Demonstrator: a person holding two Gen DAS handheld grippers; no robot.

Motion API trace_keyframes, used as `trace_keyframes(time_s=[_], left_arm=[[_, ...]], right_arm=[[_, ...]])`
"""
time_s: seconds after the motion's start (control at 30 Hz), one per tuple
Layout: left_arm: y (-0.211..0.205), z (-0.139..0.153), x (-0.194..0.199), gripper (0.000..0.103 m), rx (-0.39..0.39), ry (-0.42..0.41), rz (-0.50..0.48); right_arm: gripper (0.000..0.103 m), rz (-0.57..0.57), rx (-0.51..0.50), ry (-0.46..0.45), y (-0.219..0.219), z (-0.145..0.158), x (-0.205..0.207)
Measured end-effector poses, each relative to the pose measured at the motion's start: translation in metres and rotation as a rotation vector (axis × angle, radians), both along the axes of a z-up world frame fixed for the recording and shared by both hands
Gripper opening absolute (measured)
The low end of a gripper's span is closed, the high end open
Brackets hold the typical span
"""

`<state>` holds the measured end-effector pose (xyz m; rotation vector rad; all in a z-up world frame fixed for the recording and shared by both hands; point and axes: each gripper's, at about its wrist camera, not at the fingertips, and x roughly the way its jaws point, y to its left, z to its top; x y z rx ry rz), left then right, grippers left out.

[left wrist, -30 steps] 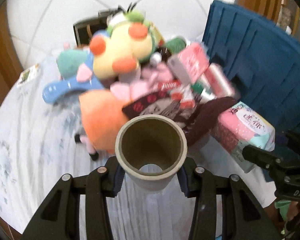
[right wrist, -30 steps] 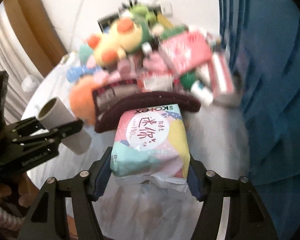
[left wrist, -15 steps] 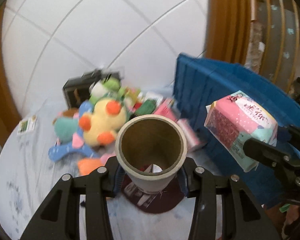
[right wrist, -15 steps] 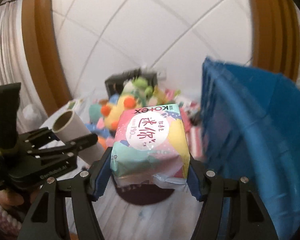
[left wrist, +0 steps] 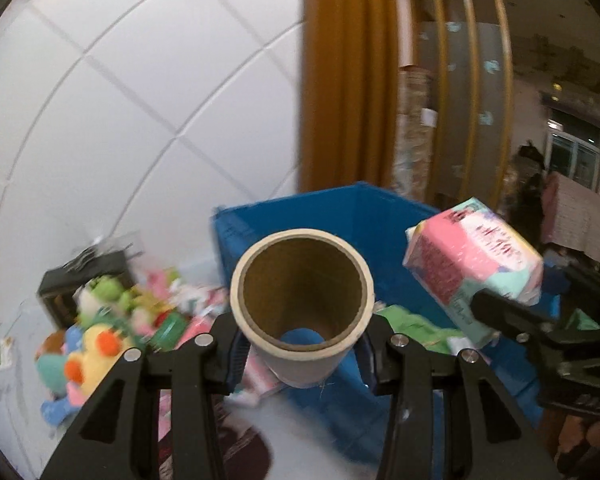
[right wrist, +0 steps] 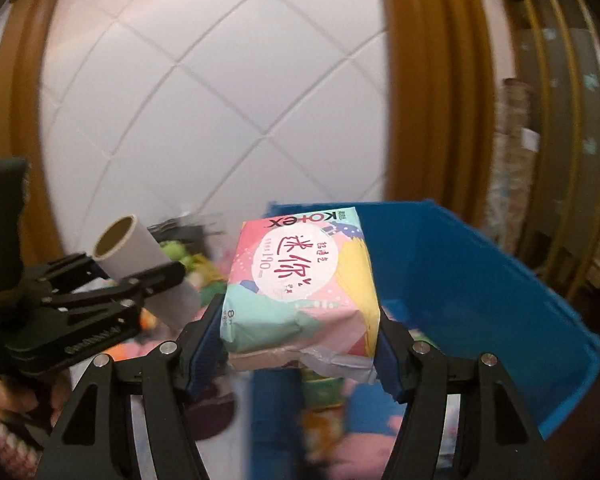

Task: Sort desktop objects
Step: 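Carry the paper tube and Kotex pack over the blue bin and release both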

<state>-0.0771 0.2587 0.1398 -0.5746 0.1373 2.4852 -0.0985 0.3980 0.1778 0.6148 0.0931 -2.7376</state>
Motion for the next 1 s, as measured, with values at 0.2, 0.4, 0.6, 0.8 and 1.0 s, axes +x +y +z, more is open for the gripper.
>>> trace_keyframes(time_s=[0.2,0.4,0.6,0.8,1.0], left_arm=[[0.087,0.007,-0.001,0.044,-0.076,-0.049,-0.110],[0.168,-0.001,-0.026,0.044,-0.203,-0.225,-0.187],[0.214,-0.034,-0.043,0.044,-0.353,-0.344,-0.185],[0.223,-0.052,-0.048,0.044,-0.420,-0.387,-0.146],[0.222,-0.055,-0.044,0.044,-0.456,-0.365,-0.113]], right_arm=[[0.066,-0.090,0.025,-0.052,0.055,-0.011,-0.038],[0.066,-0.109,0.059,-0.155,0.113,-0.023,-0.073],[0.066,-0.102,0.113,-0.253,0.142,-0.054,-0.113],[0.066,-0.070,0.121,-0.286,0.144,-0.062,-0.117],[0.066,-0.059,0.142,-0.309,0.143,-0.067,-0.121]])
